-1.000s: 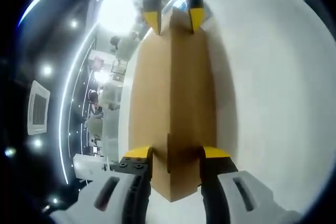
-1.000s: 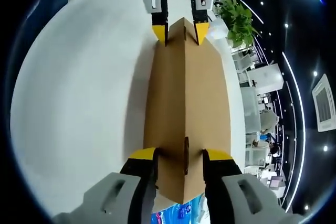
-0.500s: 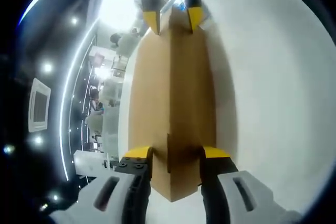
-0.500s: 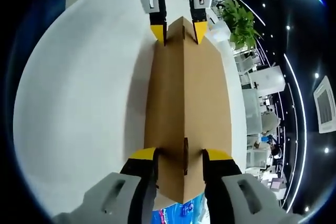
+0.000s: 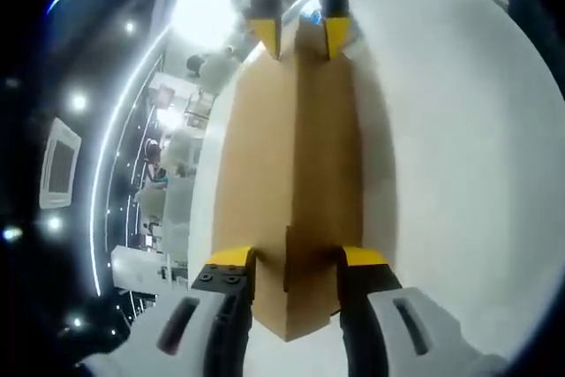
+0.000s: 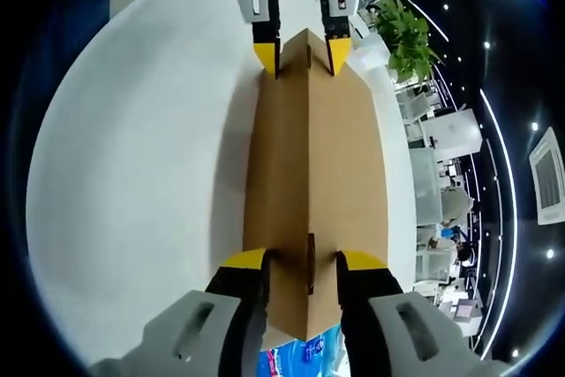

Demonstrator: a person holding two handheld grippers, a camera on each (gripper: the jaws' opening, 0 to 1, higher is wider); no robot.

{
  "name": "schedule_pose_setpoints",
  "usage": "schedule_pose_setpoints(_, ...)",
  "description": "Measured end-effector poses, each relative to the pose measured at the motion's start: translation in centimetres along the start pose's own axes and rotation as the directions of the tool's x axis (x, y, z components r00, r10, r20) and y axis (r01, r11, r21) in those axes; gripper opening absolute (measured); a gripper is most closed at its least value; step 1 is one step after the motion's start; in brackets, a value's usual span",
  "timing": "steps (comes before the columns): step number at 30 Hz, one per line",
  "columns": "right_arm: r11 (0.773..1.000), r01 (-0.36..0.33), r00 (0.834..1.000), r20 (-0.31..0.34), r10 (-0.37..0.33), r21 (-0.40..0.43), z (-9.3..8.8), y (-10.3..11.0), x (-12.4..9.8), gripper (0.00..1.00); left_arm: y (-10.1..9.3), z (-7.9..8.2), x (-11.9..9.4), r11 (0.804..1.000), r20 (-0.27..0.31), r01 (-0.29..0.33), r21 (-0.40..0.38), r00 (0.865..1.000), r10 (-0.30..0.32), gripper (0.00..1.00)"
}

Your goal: Operate the shoe box by opening the lid, removing the specified soft item, and placing it in the target area until the item is outside and the box remains undamaged.

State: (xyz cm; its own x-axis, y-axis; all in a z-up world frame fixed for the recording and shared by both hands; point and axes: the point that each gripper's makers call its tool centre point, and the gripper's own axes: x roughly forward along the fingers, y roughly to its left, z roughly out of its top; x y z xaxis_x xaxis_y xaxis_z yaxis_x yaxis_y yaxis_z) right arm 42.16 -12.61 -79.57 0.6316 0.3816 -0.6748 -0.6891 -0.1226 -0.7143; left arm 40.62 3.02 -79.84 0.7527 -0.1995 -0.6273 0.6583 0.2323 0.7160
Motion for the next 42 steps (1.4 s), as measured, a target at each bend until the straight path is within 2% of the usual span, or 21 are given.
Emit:
schedule_pose_setpoints(3,1.0,-0.004,1.0,-0.004,0.004,0.004,0.0,0.0,0.0,0.29,-0.5,0.4,0.0,0.993,0.024,0.067,-0.1,0.998,-0.065,0.45)
schedule_pose_setpoints(5,1.0,-0.006,1.0,-0.007,0.006,0.006,0.0,0.0,0.0,0.29,-0.6,0.9,-0.2,0.981,0.056,0.092,-0.169,0.995,-0.084,0.54)
schedule_pose_setpoints(7,1.0,-0.007,1.0,-0.007,0.007,0.008,0.0,0.0,0.1,0.29,-0.3,1.5,-0.5,0.982,0.081,0.095,-0.161,0.993,-0.082,0.58)
schedule_pose_setpoints(8,1.0,-0.008,1.0,-0.008,0.008,0.009,0.0,0.1,0.1,0.29,-0.3,2.0,-0.8,0.971,0.101,0.111,-0.21,0.991,-0.092,0.6)
schedule_pose_setpoints(10,1.0,-0.009,1.0,-0.008,0.009,0.014,0.0,0.1,0.1,0.29,-0.1,2.3,-1.2,0.942,0.116,0.137,-0.305,0.988,-0.106,0.68)
schedule_pose_setpoints(12,1.0,-0.008,1.0,-0.008,0.009,0.015,0.0,0.1,0.1,0.3,0.0,3.0,-1.9,0.888,0.156,0.19,-0.418,0.978,-0.136,0.76)
schedule_pose_setpoints(13,1.0,-0.008,1.0,-0.008,0.008,0.015,0.0,0.1,0.0,0.3,0.1,3.0,-2.1,0.884,0.158,0.188,-0.429,0.979,-0.132,0.8)
schedule_pose_setpoints(15,1.0,-0.007,1.0,-0.008,0.007,0.024,0.0,0.2,0.0,0.31,0.6,3.5,-3.1,0.843,0.19,0.207,-0.496,0.974,-0.128,0.8)
schedule_pose_setpoints(16,1.0,-0.007,1.0,-0.009,0.007,0.026,0.0,0.2,0.0,0.31,0.9,3.6,-3.5,0.838,0.197,0.204,-0.506,0.973,-0.118,0.81)
schedule_pose_setpoints(17,1.0,-0.007,1.0,-0.009,0.007,0.028,0.0,0.2,0.1,0.31,1.1,3.6,-3.8,0.846,0.196,0.2,-0.495,0.974,-0.116,0.83)
schedule_pose_setpoints(19,1.0,-0.007,1.0,-0.008,0.007,0.03,0.0,0.2,0.0,0.3,1.0,3.7,-4.4,0.824,0.201,0.21,-0.526,0.972,-0.119,0.9)
schedule_pose_setpoints(24,1.0,-0.006,1.0,-0.007,0.007,0.026,0.0,0.1,0.0,0.29,1.2,4.6,-6.3,0.719,0.233,0.241,-0.652,0.966,-0.113,0.97)
schedule_pose_setpoints(25,1.0,-0.006,1.0,-0.007,0.006,0.029,0.1,0.1,-0.1,0.3,1.0,4.5,-6.5,0.675,0.236,0.255,-0.692,0.964,-0.122,0.98)
schedule_pose_setpoints(27,1.0,-0.004,1.0,-0.007,0.005,0.03,0.1,0.0,0.0,0.3,0.6,4.4,-7.0,0.613,0.249,0.278,-0.74,0.959,-0.135,0.99)
schedule_pose_setpoints(28,1.0,-0.003,1.0,-0.007,0.003,0.023,0.1,0.0,0.0,0.3,0.6,4.5,-7.3,0.591,0.254,0.284,-0.755,0.958,-0.136,0.99)
schedule_pose_setpoints(29,1.0,-0.003,1.0,-0.006,0.003,0.026,0.1,0.0,0.0,0.3,0.3,4.6,-7.7,0.555,0.253,0.29,-0.78,0.957,-0.145,0.99)
schedule_pose_setpoints(30,1.0,-0.003,1.0,-0.006,0.003,0.023,0.1,0.1,0.0,0.3,0.2,4.9,-8.1,0.537,0.255,0.298,-0.789,0.954,-0.155,0.99)
schedule_pose_setpoints(32,1.0,-0.002,1.0,-0.004,0.002,0.017,0.1,0.1,0.0,0.3,0.0,4.9,-8.9,0.512,0.249,0.301,-0.805,0.954,-0.169,0.99)
schedule_pose_setpoints(37,1.0,0.0,1.0,-0.003,0.0,0.016,0.1,0.3,-0.1,0.33,0.4,4.3,-11.0,0.476,0.252,0.295,-0.828,0.955,-0.153,0.99)
schedule_pose_setpoints(41,1.0,-0.001,1.0,0.001,0.001,0.008,0.1,0.5,-0.1,0.37,-0.2,3.6,-11.9,0.467,0.261,0.3,-0.832,0.954,-0.148,0.99)
schedule_pose_setpoints(42,1.0,-0.002,1.0,0.002,0.002,0.01,0.1,0.6,-0.1,0.37,-0.6,3.1,-12.2,0.447,0.244,0.292,-0.846,0.956,-0.163,0.99)
